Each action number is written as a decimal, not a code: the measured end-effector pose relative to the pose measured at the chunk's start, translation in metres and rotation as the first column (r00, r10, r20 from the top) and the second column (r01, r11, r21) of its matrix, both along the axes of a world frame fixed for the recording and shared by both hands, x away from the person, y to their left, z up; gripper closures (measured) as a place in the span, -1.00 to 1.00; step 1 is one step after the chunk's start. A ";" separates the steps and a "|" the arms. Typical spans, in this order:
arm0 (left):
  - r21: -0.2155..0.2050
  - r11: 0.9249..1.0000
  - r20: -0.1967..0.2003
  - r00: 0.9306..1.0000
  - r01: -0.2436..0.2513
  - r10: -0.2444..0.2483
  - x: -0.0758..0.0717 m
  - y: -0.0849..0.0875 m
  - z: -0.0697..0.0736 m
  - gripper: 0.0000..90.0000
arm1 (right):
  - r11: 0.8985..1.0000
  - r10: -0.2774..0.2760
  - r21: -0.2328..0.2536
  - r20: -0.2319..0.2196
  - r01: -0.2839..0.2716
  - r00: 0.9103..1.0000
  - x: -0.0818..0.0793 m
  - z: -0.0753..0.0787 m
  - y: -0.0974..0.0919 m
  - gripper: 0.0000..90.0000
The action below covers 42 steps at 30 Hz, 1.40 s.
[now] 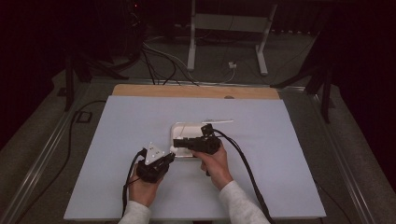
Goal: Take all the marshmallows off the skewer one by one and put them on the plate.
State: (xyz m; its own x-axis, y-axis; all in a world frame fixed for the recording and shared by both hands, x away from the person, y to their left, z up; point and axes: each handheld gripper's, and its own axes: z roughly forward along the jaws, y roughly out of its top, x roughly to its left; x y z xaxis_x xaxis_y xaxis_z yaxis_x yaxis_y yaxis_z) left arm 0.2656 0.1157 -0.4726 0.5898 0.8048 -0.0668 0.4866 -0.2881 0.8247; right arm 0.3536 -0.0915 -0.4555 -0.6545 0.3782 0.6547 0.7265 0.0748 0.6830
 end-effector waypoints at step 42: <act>0.060 0.998 0.037 0.999 0.010 -0.012 -0.003 -0.005 -0.001 1.00 | 0.998 -0.053 0.025 -0.019 0.054 0.998 0.015 0.018 -0.025 0.70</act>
State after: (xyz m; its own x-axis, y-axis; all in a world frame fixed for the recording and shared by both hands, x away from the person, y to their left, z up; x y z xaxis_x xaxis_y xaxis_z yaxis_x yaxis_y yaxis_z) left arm 0.2630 0.1111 -0.4735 0.5996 0.8003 0.0030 0.4528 -0.3423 0.8233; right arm 0.3689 -0.1167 -0.4372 -0.6215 0.3954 0.6763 0.7414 0.0181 0.6708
